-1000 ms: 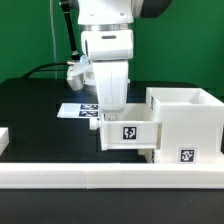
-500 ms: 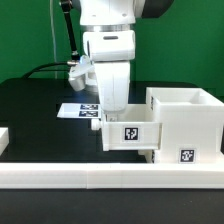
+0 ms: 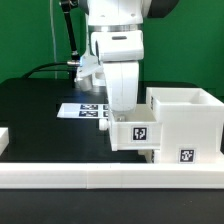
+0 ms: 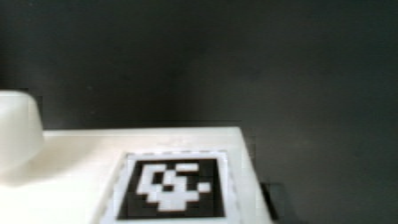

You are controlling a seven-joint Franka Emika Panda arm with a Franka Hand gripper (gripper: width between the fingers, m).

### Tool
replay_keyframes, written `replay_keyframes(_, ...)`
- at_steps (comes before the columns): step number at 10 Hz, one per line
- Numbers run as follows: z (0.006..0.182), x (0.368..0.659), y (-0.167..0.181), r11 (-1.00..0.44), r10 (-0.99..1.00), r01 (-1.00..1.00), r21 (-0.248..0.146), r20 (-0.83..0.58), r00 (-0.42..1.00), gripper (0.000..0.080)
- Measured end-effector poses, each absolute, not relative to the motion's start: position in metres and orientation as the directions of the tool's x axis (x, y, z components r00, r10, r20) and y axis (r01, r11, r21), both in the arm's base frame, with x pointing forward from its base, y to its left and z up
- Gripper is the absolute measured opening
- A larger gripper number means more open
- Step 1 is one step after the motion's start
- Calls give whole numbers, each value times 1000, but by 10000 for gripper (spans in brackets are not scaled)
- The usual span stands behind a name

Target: Assemble drawer

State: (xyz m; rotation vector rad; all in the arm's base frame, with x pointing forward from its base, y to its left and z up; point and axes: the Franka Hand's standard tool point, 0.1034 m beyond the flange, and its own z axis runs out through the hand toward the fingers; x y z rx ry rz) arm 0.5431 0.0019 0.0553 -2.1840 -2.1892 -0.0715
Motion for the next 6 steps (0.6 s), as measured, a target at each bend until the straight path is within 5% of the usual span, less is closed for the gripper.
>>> replay_keyframes(4, 56, 544, 12, -1, 998, 1000, -2, 70, 2, 44)
replay_keyframes(5, 55, 544, 12, -2, 998, 1000, -2, 70, 2, 149)
replay_keyframes(6, 55, 543, 12, -2, 998, 1000, -3, 70, 2, 149)
